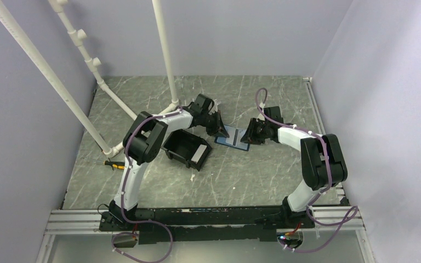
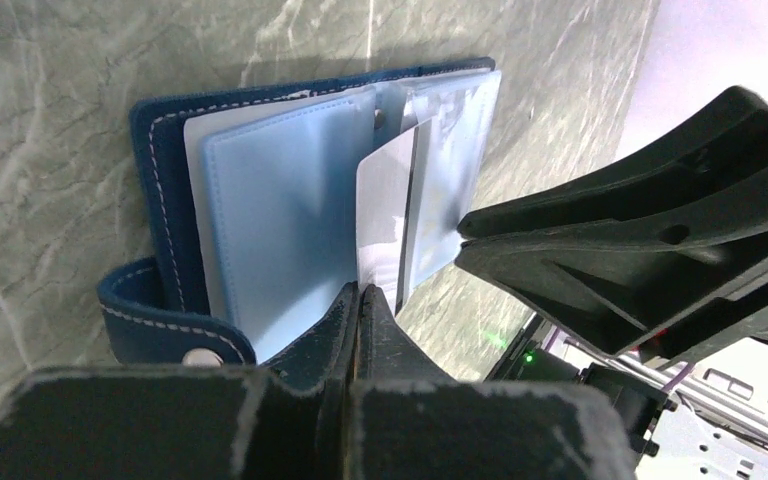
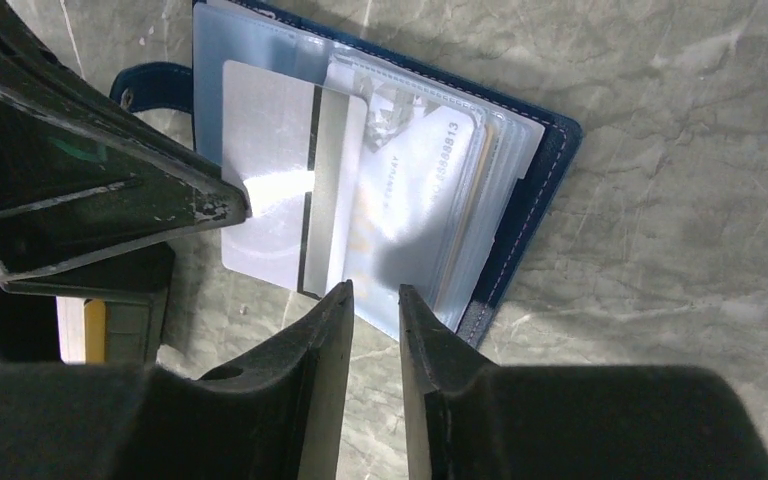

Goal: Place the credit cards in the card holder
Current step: Insert the credit card into the card holder.

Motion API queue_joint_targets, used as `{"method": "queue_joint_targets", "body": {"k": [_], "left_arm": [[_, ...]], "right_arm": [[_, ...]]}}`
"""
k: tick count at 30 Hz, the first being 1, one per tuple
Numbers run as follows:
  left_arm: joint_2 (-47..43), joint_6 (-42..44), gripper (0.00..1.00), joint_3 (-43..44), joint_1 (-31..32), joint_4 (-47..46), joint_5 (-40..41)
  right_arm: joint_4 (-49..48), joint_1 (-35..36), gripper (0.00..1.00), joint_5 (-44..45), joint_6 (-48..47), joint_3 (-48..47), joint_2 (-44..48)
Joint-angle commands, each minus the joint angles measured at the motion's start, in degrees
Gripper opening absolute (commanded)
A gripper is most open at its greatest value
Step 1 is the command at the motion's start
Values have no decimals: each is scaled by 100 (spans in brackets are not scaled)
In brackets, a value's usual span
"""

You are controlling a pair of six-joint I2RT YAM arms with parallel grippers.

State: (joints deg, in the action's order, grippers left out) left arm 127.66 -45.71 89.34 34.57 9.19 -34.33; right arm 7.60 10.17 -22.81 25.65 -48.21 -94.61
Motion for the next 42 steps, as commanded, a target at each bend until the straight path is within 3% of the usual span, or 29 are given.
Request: {"method": "queue_joint_targets", "body": {"k": [1, 7, 11, 21, 33, 38, 42], "left_arm": [[137, 321, 0, 113, 24, 103, -193], [180, 484, 0, 195, 24, 234, -214], [195, 553, 0, 224, 32, 254, -206], [268, 186, 0, 284, 226, -251, 154], [-381, -311, 0, -513, 225, -736, 1432], [-344, -305, 0, -445, 180, -669, 1272], [-307, -298, 0, -426, 181, -682, 1104]], "right_arm": [[452, -73, 30, 671, -206, -99, 73], [526, -251, 39, 731, -218, -148, 126], [386, -262, 39, 560, -212, -201, -133], [9, -56, 20, 165, -111, -279, -467], [46, -52, 13, 134, -98, -223, -434], [-6, -68, 27, 81, -69, -113, -165], [-3, -112, 33, 3, -45, -75, 100]]}}
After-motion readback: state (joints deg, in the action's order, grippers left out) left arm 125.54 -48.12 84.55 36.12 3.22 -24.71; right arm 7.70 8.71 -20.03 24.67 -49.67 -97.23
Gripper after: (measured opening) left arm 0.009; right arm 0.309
